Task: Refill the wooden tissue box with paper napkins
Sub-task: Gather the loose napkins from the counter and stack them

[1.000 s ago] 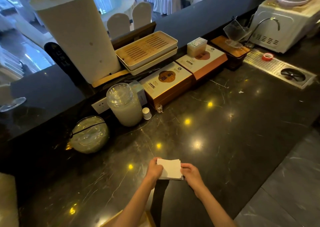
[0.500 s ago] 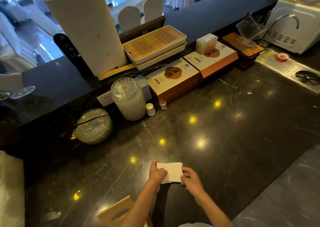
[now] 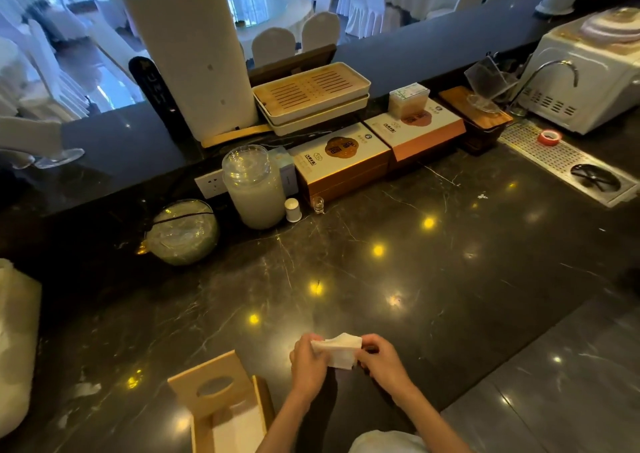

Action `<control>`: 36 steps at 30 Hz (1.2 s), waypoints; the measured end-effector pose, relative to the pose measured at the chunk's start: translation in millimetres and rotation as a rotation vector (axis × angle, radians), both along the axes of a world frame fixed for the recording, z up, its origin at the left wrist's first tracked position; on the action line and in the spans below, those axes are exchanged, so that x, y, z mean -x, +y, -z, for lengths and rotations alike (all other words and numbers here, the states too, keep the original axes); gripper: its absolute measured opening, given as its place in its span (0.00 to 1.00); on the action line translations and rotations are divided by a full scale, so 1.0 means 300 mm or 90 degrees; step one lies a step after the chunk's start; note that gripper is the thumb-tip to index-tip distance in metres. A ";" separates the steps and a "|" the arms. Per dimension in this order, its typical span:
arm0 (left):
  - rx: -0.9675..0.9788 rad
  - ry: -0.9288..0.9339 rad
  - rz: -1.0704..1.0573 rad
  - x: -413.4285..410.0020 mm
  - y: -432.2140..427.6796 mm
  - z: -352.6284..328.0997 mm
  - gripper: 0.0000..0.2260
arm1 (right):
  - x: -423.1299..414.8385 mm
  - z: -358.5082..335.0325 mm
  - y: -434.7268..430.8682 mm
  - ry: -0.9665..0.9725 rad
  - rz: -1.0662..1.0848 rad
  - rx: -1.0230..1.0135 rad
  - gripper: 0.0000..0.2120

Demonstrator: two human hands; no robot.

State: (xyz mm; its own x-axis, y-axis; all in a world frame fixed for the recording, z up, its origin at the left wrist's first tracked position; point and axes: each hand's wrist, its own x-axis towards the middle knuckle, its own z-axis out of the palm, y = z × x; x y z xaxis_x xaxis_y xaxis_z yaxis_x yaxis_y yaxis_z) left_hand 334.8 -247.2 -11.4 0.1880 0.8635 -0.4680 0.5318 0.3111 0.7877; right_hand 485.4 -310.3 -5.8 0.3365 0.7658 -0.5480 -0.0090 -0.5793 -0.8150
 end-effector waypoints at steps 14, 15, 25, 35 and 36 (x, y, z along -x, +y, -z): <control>-0.140 -0.050 0.043 0.025 -0.210 0.062 0.16 | -0.080 0.078 -0.097 -0.117 -0.080 -0.095 0.20; -0.145 -0.051 0.044 0.026 -0.208 0.066 0.15 | -0.077 0.081 -0.095 -0.107 -0.086 -0.088 0.22; -0.135 -0.059 0.088 -0.008 -0.157 0.089 0.24 | -0.024 0.086 -0.086 -0.073 -0.144 -0.077 0.37; -0.158 -0.092 0.049 -0.011 -0.134 0.078 0.21 | -0.034 0.069 -0.057 -0.126 -0.113 -0.155 0.34; -0.155 -0.098 0.047 -0.009 -0.134 0.079 0.19 | -0.038 0.059 -0.057 -0.157 -0.139 -0.176 0.35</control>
State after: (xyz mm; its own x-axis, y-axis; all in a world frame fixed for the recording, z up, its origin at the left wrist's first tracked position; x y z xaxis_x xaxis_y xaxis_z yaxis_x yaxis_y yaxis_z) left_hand 337.4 -287.4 -35.2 0.3077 0.9280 -0.2102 0.4150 0.0679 0.9073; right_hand 496.7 -327.3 -23.6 0.2451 0.9406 -0.2351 0.3044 -0.3048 -0.9024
